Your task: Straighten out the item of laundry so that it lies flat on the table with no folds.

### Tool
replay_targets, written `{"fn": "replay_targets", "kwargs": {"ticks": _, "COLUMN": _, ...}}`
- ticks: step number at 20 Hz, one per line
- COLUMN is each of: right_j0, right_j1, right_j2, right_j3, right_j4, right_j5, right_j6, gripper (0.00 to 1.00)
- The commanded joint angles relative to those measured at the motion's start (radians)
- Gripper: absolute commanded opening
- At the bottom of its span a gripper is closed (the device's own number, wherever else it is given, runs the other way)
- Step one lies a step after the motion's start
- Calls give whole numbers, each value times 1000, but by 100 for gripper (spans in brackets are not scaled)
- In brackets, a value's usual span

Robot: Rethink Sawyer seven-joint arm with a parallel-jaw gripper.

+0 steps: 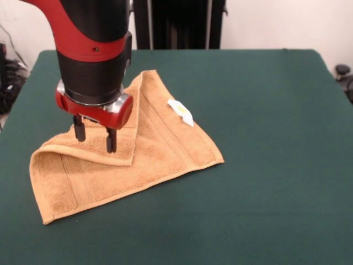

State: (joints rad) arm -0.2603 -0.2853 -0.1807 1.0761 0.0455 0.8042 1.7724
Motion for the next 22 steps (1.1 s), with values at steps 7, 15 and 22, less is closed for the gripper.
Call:
{"fn": "replay_targets", "kwargs": {"ticks": 7, "right_j0": -33, "right_j1": -33, "right_j2": 173, "right_j3": 253, "right_j4": 17, "right_j5": -55, "right_j6": 23, "gripper": 100}}
{"fn": "replay_targets", "kwargs": {"ticks": 15, "right_j0": -76, "right_j1": -40, "right_j2": 209, "right_j3": 270, "right_j4": 7, "right_j5": -61, "right_j6": 25, "gripper": 0}}
{"fn": "replay_targets", "kwargs": {"ticks": 22, "right_j0": -73, "right_j1": -37, "right_j2": 210, "right_j3": 261, "right_j4": 6, "right_j5": -63, "right_j6": 54, "gripper": 0}}
